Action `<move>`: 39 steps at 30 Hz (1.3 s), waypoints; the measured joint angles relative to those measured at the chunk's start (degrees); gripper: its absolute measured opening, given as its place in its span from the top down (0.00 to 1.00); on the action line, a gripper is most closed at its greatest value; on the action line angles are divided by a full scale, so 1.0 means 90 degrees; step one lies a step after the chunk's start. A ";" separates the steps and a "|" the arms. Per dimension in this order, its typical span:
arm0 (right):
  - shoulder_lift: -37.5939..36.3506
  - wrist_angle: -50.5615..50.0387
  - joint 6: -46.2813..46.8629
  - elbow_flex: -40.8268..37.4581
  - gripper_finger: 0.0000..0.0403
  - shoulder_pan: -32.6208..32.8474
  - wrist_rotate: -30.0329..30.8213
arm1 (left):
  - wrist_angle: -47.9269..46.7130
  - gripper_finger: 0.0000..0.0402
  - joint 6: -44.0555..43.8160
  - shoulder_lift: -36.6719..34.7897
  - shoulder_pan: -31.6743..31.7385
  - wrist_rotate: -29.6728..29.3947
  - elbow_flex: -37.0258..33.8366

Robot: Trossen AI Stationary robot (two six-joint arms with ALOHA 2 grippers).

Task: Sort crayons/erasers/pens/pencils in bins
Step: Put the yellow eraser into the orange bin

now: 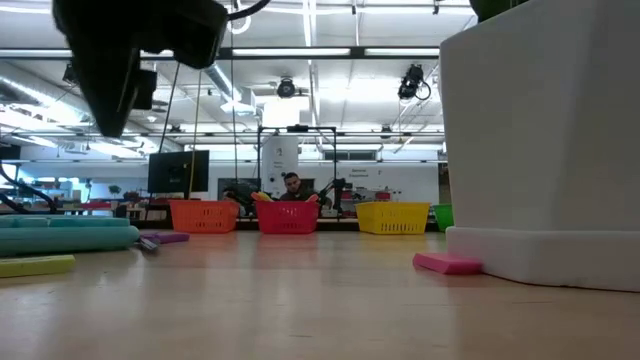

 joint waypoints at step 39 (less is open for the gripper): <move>0.0054 -0.0012 -0.0299 -0.0007 0.68 0.0280 0.0087 | -0.0469 0.64 -0.1783 0.2526 -0.1436 -0.1318 0.0908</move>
